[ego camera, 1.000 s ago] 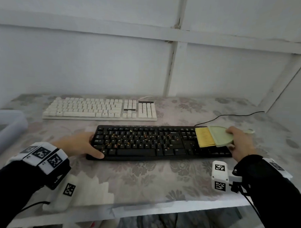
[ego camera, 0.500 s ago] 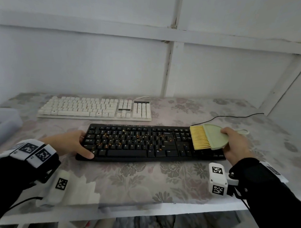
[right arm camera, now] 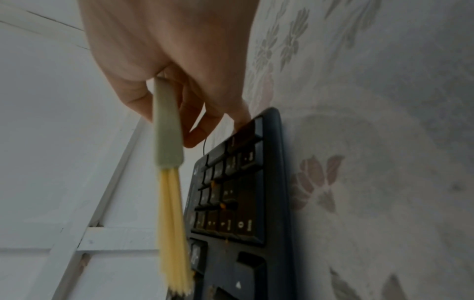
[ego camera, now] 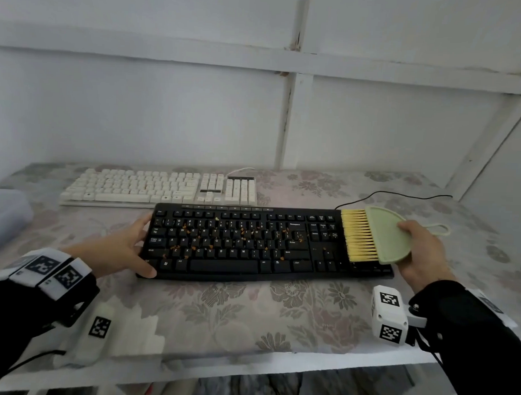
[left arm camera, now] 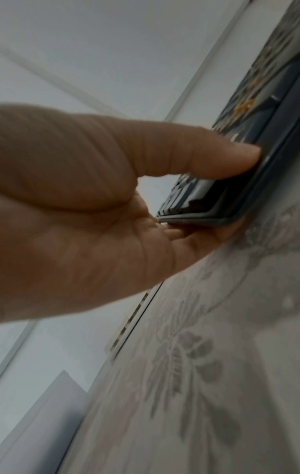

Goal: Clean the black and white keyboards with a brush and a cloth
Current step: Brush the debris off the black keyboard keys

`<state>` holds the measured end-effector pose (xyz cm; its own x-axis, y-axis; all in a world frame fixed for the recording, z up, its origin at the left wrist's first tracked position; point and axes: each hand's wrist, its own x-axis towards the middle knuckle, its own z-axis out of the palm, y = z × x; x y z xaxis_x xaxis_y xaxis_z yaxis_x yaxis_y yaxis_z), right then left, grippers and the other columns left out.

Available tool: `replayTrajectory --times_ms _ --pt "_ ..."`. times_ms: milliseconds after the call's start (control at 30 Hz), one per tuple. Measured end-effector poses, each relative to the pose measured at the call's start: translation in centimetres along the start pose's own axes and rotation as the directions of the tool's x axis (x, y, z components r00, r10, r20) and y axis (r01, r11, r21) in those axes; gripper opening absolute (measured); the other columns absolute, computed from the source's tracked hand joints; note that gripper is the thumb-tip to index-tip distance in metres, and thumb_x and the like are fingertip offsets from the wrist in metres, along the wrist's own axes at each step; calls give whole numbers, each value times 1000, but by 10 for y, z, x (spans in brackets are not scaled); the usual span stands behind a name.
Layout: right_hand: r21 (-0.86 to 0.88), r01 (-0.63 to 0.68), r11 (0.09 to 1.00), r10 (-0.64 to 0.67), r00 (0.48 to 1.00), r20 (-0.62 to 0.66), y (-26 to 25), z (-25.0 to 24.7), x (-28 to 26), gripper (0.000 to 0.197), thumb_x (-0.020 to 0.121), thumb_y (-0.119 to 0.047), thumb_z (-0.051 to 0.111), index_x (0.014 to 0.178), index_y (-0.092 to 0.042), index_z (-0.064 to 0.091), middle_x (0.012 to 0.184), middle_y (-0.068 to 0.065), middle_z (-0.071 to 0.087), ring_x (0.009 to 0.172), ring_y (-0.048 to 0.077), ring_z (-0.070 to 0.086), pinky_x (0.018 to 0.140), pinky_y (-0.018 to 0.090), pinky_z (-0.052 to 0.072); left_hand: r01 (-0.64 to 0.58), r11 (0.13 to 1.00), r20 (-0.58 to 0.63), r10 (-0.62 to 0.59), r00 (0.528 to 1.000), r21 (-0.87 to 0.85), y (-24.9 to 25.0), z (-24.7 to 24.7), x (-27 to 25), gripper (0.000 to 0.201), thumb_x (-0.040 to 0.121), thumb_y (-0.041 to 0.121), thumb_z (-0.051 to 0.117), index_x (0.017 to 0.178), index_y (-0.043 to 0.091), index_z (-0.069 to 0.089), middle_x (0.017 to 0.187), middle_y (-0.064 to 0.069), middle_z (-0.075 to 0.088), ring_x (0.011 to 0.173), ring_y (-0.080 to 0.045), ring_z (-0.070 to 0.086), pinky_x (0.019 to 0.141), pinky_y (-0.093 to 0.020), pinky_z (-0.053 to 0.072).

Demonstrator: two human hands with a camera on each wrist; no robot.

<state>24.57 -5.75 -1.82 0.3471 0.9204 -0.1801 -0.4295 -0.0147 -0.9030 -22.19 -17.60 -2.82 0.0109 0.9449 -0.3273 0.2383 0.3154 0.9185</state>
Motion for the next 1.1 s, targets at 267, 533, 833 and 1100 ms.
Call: replayTrajectory --times_ms 267,533,833,1100 --pt "20 -11 1000 10 1000 20 -1 -9 -2 9 90 -7 54 84 -12 58 83 3 64 61 9 65 51 22 54 -23 998 7 23 1000 -51 -4 1 -2 158 13 3 94 144 46 17 135 1 51 118 -24 57 88 -38 52" --pt "-93 28 995 -19 995 98 -11 -12 1 17 92 -10 51 93 -20 64 94 0 65 84 15 61 67 31 52 9 998 -24 -11 1000 -59 -8 0 3 147 34 -14 89 147 43 15 118 -7 67 109 -22 64 80 -36 55" --pt "-268 315 910 -271 944 190 -73 -31 14 18 92 -18 58 99 -34 63 90 -7 62 70 8 58 44 16 46 -14 999 -1 14 1000 -38 -11 -4 9 166 7 11 97 145 47 14 113 -6 70 105 -22 66 83 -39 53" --pt "-506 418 755 -249 896 368 -89 -29 33 27 92 -5 54 110 -21 66 81 -5 70 63 7 65 49 22 54 -37 999 -18 37 999 -35 -6 1 8 158 15 -9 91 144 43 16 97 1 75 87 -13 72 59 -24 56"
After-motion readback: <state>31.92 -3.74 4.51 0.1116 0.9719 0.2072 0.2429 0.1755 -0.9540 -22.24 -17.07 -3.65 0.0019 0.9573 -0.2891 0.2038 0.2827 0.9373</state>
